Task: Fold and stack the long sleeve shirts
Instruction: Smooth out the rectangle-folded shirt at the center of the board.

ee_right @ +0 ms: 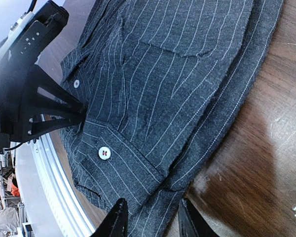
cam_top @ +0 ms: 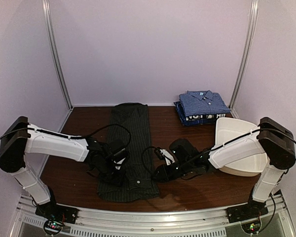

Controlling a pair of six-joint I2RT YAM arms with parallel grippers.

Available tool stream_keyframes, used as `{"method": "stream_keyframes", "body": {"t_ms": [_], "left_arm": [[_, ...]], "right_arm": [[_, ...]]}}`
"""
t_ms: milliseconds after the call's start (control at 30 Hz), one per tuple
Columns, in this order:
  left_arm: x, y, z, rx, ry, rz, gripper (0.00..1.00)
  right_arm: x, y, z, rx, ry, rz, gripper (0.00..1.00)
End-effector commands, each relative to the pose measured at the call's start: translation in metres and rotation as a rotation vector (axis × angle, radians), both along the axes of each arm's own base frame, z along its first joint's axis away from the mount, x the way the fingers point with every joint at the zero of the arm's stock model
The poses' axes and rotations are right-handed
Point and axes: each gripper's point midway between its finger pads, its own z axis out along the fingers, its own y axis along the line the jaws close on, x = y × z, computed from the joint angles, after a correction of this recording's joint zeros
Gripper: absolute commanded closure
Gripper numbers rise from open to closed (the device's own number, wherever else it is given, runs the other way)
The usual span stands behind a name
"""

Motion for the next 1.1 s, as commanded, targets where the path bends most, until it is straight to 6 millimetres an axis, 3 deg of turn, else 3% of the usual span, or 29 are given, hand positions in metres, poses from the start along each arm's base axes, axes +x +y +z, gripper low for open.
{"method": "stream_keyframes", "body": {"t_ms": [0, 333, 533, 667, 867, 1067], "left_arm": [[0.005, 0.003, 0.003, 0.049, -0.031, -0.006, 0.82], [0.013, -0.003, 0.017, 0.056, -0.070, -0.024, 0.99], [0.013, -0.008, 0.025, 0.048, -0.073, -0.042, 1.00], [0.009, 0.004, 0.011, 0.106, -0.056, -0.041, 0.87], [0.003, 0.002, 0.002, 0.116, -0.036, -0.061, 0.74], [0.000, 0.004, -0.008, 0.136, -0.017, -0.070, 0.72]], "right_arm": [[0.005, 0.001, 0.016, 0.031, -0.041, -0.018, 0.64], [0.005, 0.001, 0.016, 0.035, -0.040, -0.018, 0.64], [0.004, 0.000, 0.016, 0.037, -0.040, -0.019, 0.64], [0.004, -0.001, 0.016, 0.038, -0.040, -0.021, 0.64], [0.003, 0.000, 0.016, 0.040, -0.037, -0.020, 0.64], [0.003, 0.000, 0.015, 0.039, -0.034, -0.021, 0.64]]}}
